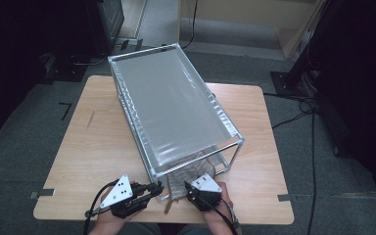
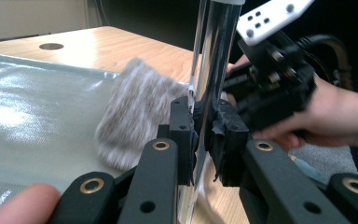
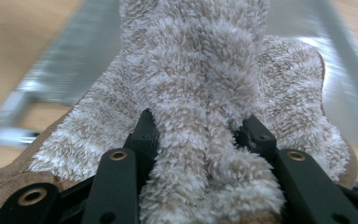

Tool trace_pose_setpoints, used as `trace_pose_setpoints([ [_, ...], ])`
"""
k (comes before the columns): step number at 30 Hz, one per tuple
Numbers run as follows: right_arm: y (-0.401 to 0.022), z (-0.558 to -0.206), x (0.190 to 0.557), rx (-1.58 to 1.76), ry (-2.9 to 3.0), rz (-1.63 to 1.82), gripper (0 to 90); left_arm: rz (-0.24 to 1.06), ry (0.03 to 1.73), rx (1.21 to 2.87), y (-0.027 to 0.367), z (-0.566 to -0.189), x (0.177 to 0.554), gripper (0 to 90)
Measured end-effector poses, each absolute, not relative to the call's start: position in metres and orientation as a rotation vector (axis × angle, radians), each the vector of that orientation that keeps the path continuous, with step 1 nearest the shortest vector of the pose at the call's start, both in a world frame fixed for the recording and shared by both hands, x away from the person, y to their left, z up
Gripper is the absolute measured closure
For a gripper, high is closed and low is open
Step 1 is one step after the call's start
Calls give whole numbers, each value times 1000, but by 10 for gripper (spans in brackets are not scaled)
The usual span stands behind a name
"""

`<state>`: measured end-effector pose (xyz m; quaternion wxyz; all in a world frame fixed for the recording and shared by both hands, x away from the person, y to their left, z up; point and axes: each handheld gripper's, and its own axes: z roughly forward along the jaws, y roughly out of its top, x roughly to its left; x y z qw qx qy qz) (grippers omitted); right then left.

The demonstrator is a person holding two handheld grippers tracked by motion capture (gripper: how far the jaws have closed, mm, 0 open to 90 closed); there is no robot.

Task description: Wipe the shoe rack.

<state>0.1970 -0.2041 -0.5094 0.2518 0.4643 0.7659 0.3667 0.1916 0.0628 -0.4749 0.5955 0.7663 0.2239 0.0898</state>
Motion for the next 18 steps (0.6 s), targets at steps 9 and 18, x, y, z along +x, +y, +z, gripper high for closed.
trace_pose_setpoints([
  [9, -250, -509, 209, 1419, 1931, 941, 588, 211, 517, 1782, 63, -475, 192, 800],
  [18, -250, -509, 209, 1451, 1915, 948, 592, 209, 518, 1780, 63, -475, 192, 799],
])
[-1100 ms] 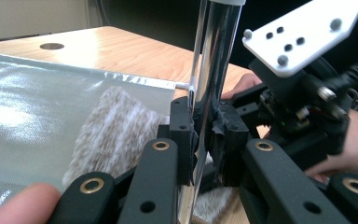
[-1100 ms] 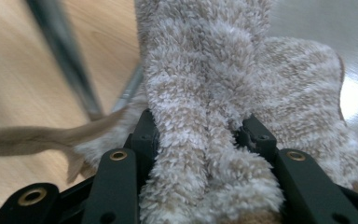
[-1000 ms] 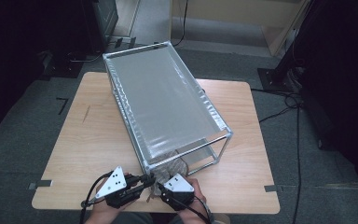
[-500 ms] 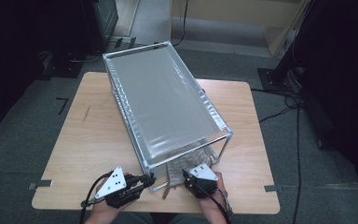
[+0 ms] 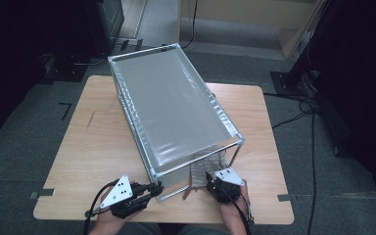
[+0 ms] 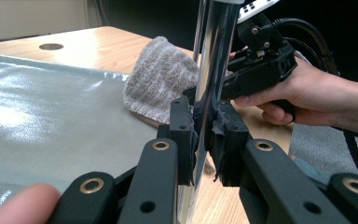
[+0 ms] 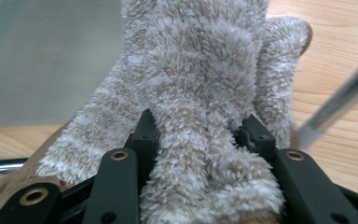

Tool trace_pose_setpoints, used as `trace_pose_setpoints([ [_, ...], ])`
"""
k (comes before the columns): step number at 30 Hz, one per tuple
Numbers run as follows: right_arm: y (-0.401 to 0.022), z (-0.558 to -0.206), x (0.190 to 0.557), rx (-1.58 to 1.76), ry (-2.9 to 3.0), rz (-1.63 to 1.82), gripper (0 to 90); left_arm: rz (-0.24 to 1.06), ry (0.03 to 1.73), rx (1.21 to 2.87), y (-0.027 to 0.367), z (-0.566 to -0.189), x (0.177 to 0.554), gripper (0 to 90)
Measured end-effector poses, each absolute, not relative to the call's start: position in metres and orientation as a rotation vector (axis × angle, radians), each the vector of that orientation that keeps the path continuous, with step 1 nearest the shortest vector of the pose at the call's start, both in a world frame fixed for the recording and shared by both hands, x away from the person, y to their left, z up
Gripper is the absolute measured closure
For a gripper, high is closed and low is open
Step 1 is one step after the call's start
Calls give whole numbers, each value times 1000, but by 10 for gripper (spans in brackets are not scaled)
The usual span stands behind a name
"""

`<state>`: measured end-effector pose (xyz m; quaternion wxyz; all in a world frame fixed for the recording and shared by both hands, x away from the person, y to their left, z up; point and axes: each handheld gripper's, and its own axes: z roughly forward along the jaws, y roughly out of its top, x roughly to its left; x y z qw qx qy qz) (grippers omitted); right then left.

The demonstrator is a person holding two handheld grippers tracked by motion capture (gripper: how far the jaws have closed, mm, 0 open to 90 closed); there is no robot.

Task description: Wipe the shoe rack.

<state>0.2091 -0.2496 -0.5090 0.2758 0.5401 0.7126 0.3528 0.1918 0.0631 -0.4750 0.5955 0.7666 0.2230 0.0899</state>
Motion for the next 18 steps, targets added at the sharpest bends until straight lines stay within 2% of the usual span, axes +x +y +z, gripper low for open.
trace_pose_setpoints([
  [18, -179, -508, 188, 1236, 2124, 1049, 588, 198, 523, 1776, 63, -475, 192, 798],
])
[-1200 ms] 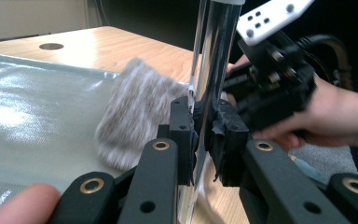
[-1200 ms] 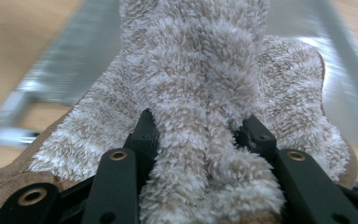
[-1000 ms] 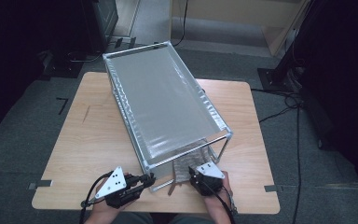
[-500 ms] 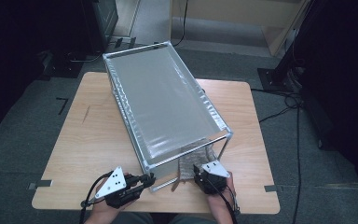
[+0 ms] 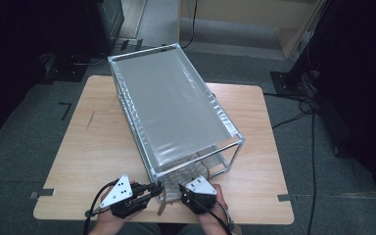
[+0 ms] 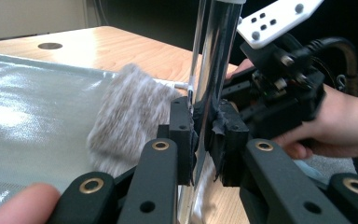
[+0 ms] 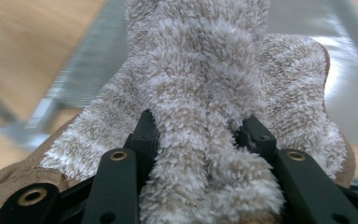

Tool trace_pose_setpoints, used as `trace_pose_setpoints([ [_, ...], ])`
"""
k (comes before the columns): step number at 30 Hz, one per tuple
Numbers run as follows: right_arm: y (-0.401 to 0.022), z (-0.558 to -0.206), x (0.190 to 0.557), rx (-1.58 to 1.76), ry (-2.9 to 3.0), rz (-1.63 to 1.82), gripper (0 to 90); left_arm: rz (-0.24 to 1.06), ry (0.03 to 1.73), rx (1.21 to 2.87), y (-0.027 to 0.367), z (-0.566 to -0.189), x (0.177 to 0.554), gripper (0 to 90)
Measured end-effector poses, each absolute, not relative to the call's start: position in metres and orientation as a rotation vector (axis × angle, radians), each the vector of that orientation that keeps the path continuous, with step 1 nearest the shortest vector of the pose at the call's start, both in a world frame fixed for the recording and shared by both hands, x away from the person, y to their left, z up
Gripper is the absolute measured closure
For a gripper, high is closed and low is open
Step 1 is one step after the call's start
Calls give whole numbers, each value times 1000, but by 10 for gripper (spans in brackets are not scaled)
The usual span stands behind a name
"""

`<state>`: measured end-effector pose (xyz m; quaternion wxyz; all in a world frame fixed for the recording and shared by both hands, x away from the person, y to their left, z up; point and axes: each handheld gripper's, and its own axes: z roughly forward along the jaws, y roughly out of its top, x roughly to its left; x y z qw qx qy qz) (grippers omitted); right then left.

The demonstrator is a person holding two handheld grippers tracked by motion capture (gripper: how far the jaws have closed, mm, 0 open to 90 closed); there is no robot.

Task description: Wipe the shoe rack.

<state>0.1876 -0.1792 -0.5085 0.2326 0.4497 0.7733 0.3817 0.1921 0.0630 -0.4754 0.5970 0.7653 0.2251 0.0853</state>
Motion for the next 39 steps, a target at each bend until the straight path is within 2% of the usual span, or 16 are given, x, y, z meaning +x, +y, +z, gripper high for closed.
trace_pose_setpoints([
  [9, -172, -509, 202, 1198, 2137, 1083, 590, 192, 506, 1775, 61, -476, 191, 799],
  [17, -204, -510, 228, 1320, 2003, 964, 594, 193, 498, 1777, 59, -476, 189, 801],
  [24, -233, -509, 230, 1394, 1922, 901, 596, 193, 498, 1777, 59, -476, 189, 801],
  [35, -193, -506, 198, 1225, 2166, 1057, 592, 190, 498, 1782, 59, -476, 189, 800],
  [39, -183, -502, 188, 1123, 2224, 981, 594, 191, 498, 1784, 59, -476, 189, 800],
])
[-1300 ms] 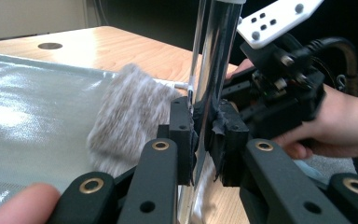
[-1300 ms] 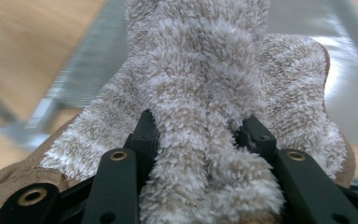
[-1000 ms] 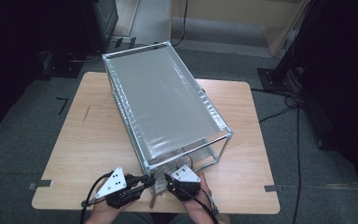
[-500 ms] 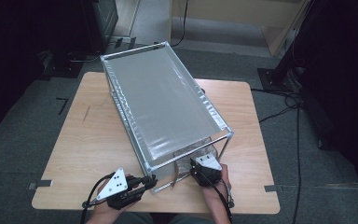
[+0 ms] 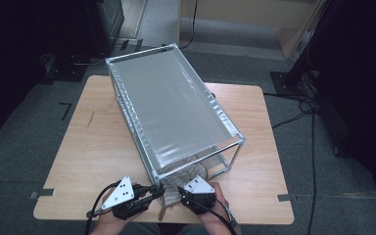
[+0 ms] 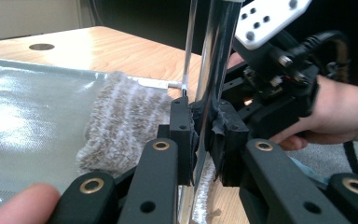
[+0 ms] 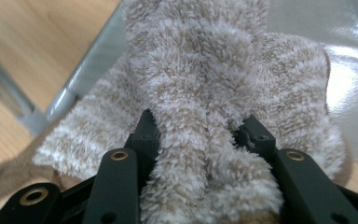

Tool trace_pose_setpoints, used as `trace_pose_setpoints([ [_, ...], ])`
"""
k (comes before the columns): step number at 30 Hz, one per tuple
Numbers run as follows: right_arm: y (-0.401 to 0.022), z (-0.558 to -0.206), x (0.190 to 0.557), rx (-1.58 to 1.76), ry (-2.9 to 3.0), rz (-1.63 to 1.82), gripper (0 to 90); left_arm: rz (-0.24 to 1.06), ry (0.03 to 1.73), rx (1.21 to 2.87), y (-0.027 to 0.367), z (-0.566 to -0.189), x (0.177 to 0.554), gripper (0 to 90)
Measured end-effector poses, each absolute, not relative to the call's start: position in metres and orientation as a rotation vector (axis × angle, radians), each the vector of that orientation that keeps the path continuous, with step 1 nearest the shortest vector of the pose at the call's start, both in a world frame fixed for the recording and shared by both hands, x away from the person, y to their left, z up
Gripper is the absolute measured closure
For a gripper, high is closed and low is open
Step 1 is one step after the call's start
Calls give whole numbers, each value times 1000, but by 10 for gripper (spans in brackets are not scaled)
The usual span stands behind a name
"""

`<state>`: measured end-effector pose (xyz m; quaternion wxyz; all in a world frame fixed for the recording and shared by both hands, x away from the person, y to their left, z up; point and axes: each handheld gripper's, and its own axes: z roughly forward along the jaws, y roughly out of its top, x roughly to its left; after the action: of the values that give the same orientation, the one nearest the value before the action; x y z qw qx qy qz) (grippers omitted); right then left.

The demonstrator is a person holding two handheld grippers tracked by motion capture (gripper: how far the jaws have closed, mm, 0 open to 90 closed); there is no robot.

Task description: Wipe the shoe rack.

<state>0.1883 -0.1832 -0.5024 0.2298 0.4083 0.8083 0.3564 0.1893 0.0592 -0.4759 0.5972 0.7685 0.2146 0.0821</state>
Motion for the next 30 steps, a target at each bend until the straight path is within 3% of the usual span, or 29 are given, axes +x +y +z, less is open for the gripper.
trace_pose_setpoints([
  [11, -250, -494, 198, 1353, 2081, 875, 574, 191, 500, 1785, 60, -476, 190, 799],
  [14, -255, -488, 197, 1357, 2070, 915, 459, 191, 501, 1785, 60, -476, 190, 799],
  [16, -255, -483, 196, 1335, 2063, 996, 308, 192, 500, 1785, 60, -476, 190, 799],
  [21, -242, -485, 200, 1325, 2039, 1075, 199, 190, 504, 1783, 60, -476, 190, 798],
  [26, -231, -510, 211, 1402, 2109, 940, 211, 193, 509, 1782, 60, -476, 190, 798],
  [28, -227, -513, 208, 1352, 2124, 918, 307, 191, 518, 1777, 61, -476, 192, 798],
  [30, -226, -511, 205, 1312, 2139, 889, 490, 193, 529, 1773, 61, -476, 192, 797],
])
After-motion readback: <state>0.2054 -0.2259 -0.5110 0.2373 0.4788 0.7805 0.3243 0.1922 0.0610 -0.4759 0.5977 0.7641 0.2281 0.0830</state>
